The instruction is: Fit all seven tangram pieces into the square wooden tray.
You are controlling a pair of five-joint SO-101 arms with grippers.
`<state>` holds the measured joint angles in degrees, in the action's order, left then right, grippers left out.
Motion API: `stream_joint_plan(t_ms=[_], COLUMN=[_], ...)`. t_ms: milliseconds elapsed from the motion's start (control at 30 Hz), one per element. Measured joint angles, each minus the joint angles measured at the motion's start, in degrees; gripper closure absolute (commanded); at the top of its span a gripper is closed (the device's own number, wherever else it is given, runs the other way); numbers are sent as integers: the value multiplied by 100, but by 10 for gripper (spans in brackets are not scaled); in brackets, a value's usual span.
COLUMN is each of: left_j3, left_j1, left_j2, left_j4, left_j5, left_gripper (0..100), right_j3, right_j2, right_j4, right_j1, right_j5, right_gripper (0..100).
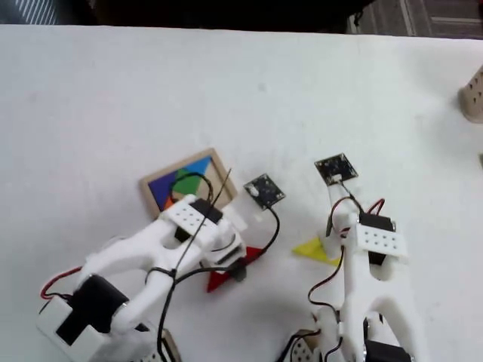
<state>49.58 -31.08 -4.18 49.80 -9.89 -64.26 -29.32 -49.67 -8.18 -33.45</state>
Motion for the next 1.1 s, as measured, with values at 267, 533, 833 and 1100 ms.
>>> stream_joint_plan(t_ms=[267, 533, 833, 1100], left_j3=[0, 0, 308, 668], left_j1=[-62, -88, -88, -97], left_j2=[0, -9, -264, -615], left_j4=[9, -26, -404, -914], left_j5=[0, 0, 501, 738], left_gripper=[778, 778, 779, 779], right_j3=[0, 0, 0, 0], right_j2=[0, 0, 0, 0], right_j4=[0, 0, 0, 0], right_j1=[0, 0, 0, 0], right_j5=[0, 0, 0, 0], right_gripper=[978, 978, 978, 978])
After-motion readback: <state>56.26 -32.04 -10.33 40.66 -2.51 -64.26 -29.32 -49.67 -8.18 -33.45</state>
